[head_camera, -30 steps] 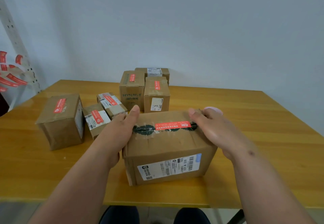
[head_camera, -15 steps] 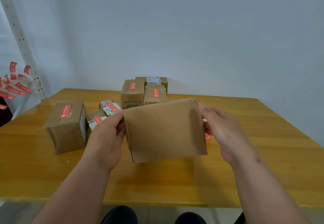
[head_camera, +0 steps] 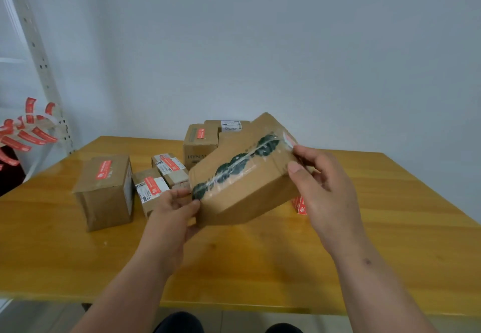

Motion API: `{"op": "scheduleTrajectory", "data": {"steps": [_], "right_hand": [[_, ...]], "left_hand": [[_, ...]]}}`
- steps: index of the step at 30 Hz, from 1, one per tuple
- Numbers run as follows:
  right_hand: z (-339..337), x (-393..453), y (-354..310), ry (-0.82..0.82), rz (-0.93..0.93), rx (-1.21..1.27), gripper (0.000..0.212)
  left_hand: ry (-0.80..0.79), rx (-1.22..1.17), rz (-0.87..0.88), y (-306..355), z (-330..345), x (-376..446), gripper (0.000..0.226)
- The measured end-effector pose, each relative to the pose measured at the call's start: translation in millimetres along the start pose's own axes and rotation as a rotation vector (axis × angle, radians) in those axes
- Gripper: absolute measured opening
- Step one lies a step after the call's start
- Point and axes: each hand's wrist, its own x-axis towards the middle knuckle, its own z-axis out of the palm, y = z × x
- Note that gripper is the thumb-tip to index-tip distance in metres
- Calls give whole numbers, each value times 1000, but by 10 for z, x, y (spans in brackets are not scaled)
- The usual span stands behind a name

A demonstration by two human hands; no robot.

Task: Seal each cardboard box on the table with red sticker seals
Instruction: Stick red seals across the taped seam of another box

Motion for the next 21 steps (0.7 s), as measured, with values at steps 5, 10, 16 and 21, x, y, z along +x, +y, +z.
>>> {"op": "scheduleTrajectory", "data": {"steps": [5, 10, 16, 21], "right_hand": [[164, -105, -95, -147, -337, -248, 28], [223, -96, -8, -255, -337, -395, 27], [248, -61, 1, -182, -389, -417, 18], [249, -17, -32, -175, -396, -259, 16]], "left_hand": [[-159, 289, -196, -250, 31, 8, 58], [4, 534, 40, -161, 74, 46, 88], [-230, 398, 545, 354, 253, -235, 72], [-250, 703, 594, 458, 458, -154, 93]]}}
